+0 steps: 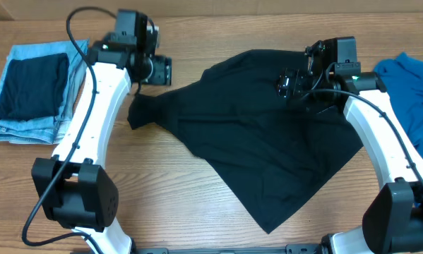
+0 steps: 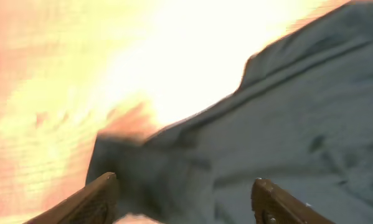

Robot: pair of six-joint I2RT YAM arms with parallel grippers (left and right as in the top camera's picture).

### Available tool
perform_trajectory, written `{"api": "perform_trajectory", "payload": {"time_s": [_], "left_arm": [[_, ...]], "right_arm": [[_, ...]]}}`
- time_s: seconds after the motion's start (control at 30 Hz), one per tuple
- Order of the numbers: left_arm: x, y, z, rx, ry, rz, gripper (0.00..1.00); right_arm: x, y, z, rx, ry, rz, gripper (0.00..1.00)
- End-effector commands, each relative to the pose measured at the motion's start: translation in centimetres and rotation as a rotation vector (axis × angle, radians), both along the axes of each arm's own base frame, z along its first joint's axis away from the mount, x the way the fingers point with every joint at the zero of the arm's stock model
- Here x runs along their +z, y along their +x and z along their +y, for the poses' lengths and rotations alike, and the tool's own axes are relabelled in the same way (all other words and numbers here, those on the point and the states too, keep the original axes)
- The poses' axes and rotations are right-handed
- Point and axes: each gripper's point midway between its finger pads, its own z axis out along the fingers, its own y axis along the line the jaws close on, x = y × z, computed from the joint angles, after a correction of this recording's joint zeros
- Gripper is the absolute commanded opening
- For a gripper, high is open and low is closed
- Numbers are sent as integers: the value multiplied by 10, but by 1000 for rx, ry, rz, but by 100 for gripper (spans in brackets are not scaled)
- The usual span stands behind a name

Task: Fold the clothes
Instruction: 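Lift the t-shirt with both grippers, left gripper raising its left side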

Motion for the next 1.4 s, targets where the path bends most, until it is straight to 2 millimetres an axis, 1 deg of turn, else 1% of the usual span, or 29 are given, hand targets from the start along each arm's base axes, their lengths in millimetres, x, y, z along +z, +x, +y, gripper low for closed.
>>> {"api": "perform_trajectory", "payload": {"time_s": [0.0,0.03,0.07,0.1,0.13,0.17,0.23,0.27,0.37,0.43,0.53,0.57,0.63,0.8,0.9,0.97,1.03,1.1,1.2,1.23,1.3,1.37], "left_arm": [[25,10,-64,-290,-83,-135,64],[25,12,-77,-340,-70,-163,64],[21,15,-91,-393,-51,-185,64],[16,17,-103,-432,-35,-201,62],[9,21,-114,-452,-18,-215,59],[2,27,-123,-460,-4,-227,57],[-15,36,-142,-485,-2,-247,48],[-25,41,-153,-499,-5,-257,45],[-60,52,-185,-556,-6,-286,41],[-75,57,-198,-576,-8,-303,38],[-85,62,-210,-593,-24,-328,36],[-89,63,-214,-600,-35,-331,34],[-93,58,-222,-646,-62,-328,32],[-101,61,-213,-654,4,-329,28],[-102,58,-214,-664,3,-317,24],[-104,57,-214,-679,13,-318,23],[-111,57,-214,-680,13,-308,22],[-127,55,-216,-688,-2,-279,20],[-143,53,-219,-696,-15,-256,18],[-146,53,-219,-696,-15,-255,18],[-149,54,-219,-696,-15,-255,17],[-153,55,-219,-694,-11,-255,14]], "right_arm": [[11,-1,-13,-97,33,14,80],[11,-5,-18,-120,38,40,76],[10,-11,-25,-137,33,73,65],[9,-18,-36,-168,14,113,60],[7,-24,-46,-195,-3,140,50],[6,-32,-61,-233,-18,183,38],[1,-46,-77,-286,-10,248,9],[-2,-54,-84,-318,-3,286,4],[-7,-71,-91,-342,-7,360,4],[-10,-76,-92,-351,-22,381,4],[-21,-81,-92,-356,-26,402,4],[-28,-82,-92,-360,-24,405,4],[-40,-84,-92,-380,-15,414,4],[-66,-90,-91,-382,-15,423,4],[-76,-93,-91,-384,-18,422,4],[-85,-94,-93,-394,-29,418,4],[-94,-99,-94,-412,-33,428,4],[-102,-102,-94,-413,-37,430,4],[-111,-108,-104,-440,-94,435,4],[-115,-110,-108,-469,-111,438,4],[-120,-113,-108,-469,-113,441,4],[-126,-119,-110,-498,-119,454,4]]}}
